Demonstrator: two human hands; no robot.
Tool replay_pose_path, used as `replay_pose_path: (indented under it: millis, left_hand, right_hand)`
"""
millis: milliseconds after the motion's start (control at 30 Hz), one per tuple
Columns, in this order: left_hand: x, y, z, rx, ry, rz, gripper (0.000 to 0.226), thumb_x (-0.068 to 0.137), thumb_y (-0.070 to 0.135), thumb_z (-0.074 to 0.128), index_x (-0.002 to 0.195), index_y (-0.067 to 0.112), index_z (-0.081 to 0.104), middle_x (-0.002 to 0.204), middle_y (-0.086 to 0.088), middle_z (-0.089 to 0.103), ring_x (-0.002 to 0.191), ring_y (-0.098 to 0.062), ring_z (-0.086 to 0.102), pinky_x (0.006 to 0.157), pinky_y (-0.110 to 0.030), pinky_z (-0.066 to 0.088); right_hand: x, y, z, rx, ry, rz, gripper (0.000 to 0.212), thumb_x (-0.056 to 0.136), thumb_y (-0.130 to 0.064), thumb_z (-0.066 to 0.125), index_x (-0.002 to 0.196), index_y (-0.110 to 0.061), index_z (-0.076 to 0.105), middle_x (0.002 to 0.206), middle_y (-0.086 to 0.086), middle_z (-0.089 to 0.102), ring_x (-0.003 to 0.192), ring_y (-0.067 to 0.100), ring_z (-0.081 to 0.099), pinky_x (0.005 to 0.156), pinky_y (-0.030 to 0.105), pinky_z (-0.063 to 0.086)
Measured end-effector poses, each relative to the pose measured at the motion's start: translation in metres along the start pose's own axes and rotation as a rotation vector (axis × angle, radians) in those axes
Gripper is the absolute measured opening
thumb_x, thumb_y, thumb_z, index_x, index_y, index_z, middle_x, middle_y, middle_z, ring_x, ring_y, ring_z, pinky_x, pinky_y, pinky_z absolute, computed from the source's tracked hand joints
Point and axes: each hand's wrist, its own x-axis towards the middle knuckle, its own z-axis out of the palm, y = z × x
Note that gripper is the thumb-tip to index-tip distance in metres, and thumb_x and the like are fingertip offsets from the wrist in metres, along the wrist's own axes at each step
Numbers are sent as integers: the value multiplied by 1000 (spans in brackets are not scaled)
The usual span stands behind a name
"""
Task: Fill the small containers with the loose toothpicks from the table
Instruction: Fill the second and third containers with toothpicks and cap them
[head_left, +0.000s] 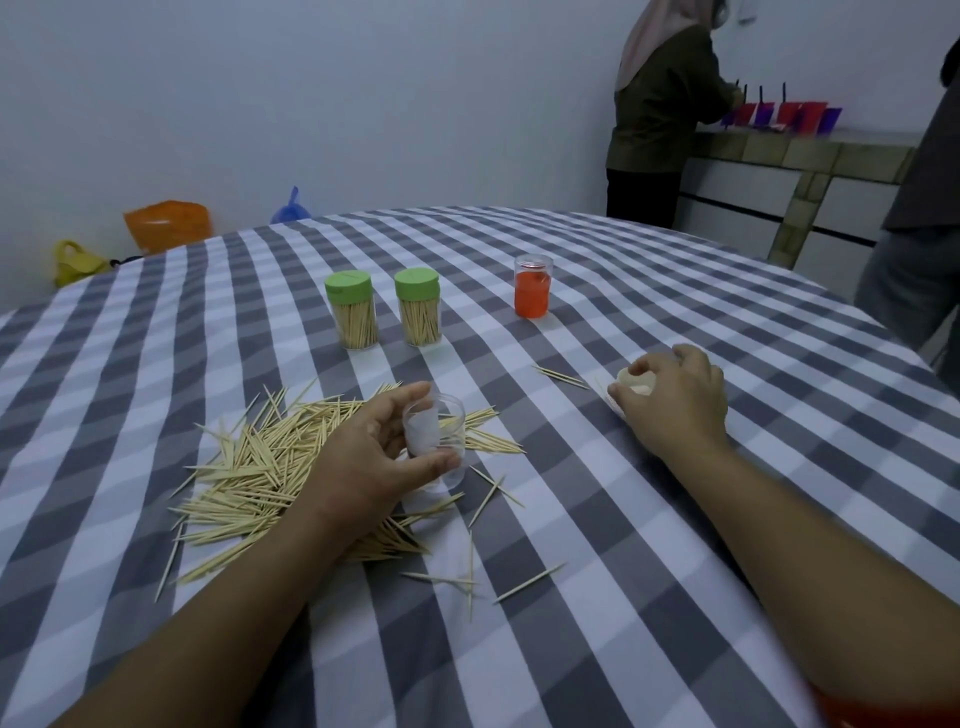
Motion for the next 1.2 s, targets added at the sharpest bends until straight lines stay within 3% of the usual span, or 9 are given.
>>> replay_pose_path:
  millis: [167,267,367,567,800,933,1033,1133,1200]
  left_hand:
    - [0,1,0,-11,2,-7,73,54,21,79,121,30,50,117,10,62,101,3,64,82,-14,52]
    - [-1,1,0,-4,1,-7,72,59,15,81,123,29,50,115,12,61,100,6,63,82,-13,51]
    - [-1,0,0,-8,5,-9,71,63,9,81,124,28,51,115,11,61,100,7,63,83,-11,50]
    - [0,0,-1,-2,3,-8,67,66,5,81,119,32,50,119,7,62,103,4,63,89,-15,50]
    - [0,-1,-1,-11,5,-6,67,66,2,81,118,32,51,120,4,61,103,3,63,88,-16,51]
    - [0,-1,-1,-16,4,-7,67,65,3,81,118,32,51,118,5,62,103,3,63,92,-18,50]
    - [0,-1,-1,-16,4,-7,66,64,4,82,115,34,51,118,7,62,103,3,63,92,-18,50]
    - [0,-2,-1,-13,6,-10,67,63,5,82,115,34,52,118,6,62,104,2,63,92,-18,49]
    - [1,-2,-2,-8,4,-15,68,62,9,83,117,33,52,119,5,62,105,-1,63,94,-23,50]
  right_hand:
    - [-3,-10,6,-300,-66,-180,32,93,-37,52,118,-23,64,154,6,22,141,25,17,108,45,23]
    - [-1,-15,10,-406,-94,-221,27,94,-30,48,106,-18,69,151,5,29,139,25,19,105,42,24]
    - [4,-20,7,-448,-147,-193,24,92,-26,49,103,-17,68,144,4,38,134,24,24,102,40,26]
    - [6,-28,9,-551,-204,-159,21,89,-21,46,103,-16,62,149,7,28,140,26,14,106,43,22]
    - [21,-36,15,-576,-258,-177,19,89,-19,53,104,-16,65,146,8,33,139,28,14,105,45,23]
    - [30,-44,23,-526,-250,-257,26,92,-19,47,110,-18,65,125,4,52,122,24,37,97,39,28]
    - [28,-54,24,-412,-378,-326,31,96,-17,38,116,-18,61,111,7,60,105,25,52,90,36,40]
    - [25,-57,28,-308,-457,-352,26,97,-16,37,81,-13,58,102,10,54,91,26,53,70,30,41]
    - [23,-61,28,-280,-504,-332,29,95,-9,41,76,-15,61,104,11,54,88,26,54,64,27,41]
